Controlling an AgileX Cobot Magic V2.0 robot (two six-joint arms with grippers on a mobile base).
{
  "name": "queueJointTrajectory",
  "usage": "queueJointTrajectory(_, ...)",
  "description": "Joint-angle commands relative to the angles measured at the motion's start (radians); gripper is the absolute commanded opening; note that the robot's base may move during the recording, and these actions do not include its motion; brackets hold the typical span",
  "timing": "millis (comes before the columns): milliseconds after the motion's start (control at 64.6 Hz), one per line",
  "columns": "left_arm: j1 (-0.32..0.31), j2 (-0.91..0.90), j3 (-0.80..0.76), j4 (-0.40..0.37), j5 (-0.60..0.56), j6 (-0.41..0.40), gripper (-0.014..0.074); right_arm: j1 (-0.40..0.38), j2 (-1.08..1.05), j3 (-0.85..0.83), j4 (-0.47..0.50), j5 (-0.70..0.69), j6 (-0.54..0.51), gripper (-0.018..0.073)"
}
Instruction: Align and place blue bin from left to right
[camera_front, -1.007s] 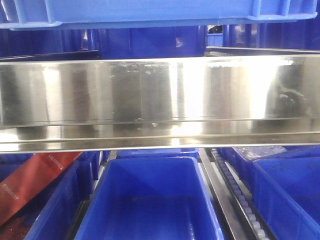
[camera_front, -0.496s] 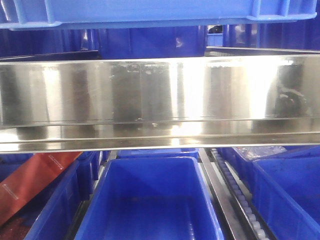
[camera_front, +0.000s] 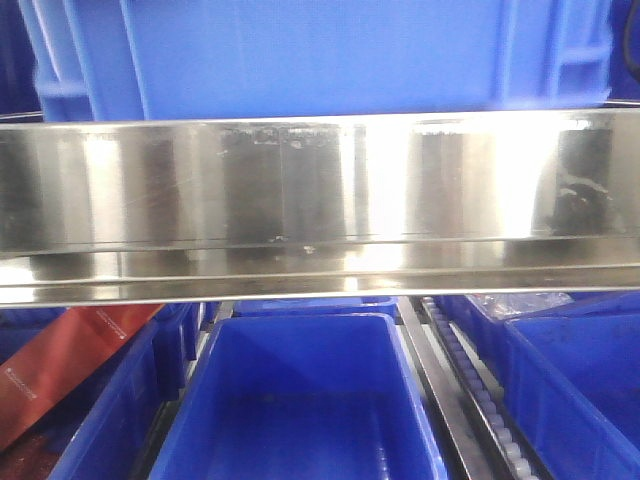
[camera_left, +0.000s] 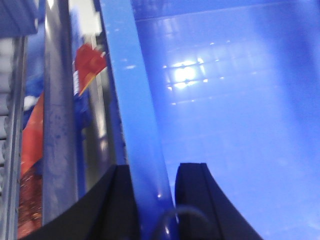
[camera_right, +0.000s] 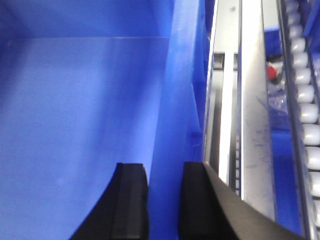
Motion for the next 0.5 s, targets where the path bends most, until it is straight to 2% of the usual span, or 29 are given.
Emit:
queueJointTrajectory(0,0.004,-0.006,-0.017,0.023,-0.082,0.01,-0.0111,-0.004,0.008,-0.011,-0.005,-0.093,-0.025,-0.0069)
queueJointTrajectory(201,0.004,0.007,-0.017,0.054,-0.093,0.012,-0.0106,-0.004,0.054,-0.011,-0.011,-0.095,-0.025,-0.0065)
queueJointTrajectory(279,0.004,0.007,-0.017,0.054,-0.093,0.014,-0.0054,-0.004,0.058,-0.011,-0.011,-0.091,-0.027,-0.0056)
queueJointTrajectory(325,0.004,0.007,-0.017,0.054,-0.093,0.014,0.0017,-0.004,0.058,-0.011,-0.011,-0.091,-0.042,-0.0055)
queueJointTrajectory(372,0.004,0.007,-0.017,0.054,-0.091,0.014,0.0132,-0.004,0.056,-0.011,-0.011,-0.091,-0.046,-0.0048)
queueJointTrajectory(449,0.004,0.007,-0.017,0.054,-0.084,0.014,0.032,-0.004,0.052,-0.011,-0.011,-0.088,-0.052,0.0066)
queueJointTrajectory(480,0.004,0.007,-0.017,0.054,-0.081,0.014,0.0429,-0.004,0.049,-0.011,-0.011,-0.088,-0.052,0.0139)
